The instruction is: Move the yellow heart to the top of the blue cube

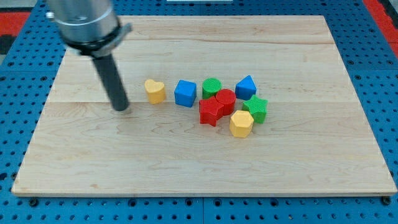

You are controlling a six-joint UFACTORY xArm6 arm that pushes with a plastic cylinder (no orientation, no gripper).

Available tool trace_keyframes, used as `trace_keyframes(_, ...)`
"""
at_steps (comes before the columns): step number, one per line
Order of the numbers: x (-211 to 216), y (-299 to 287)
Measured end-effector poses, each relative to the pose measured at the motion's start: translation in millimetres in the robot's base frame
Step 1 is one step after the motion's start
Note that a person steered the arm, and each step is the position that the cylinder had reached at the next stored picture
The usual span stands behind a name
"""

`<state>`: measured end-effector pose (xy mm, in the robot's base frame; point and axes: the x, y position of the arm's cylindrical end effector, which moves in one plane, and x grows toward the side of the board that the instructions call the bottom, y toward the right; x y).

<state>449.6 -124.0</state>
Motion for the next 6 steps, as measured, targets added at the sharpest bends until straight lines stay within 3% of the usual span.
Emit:
trace_keyframes(2,-36.2,68.1)
trace_keyframes(3,-73.6,52.6)
trace_keyframes(5,-83.1,79.7)
trace_keyframes(6,-110.3,79.9)
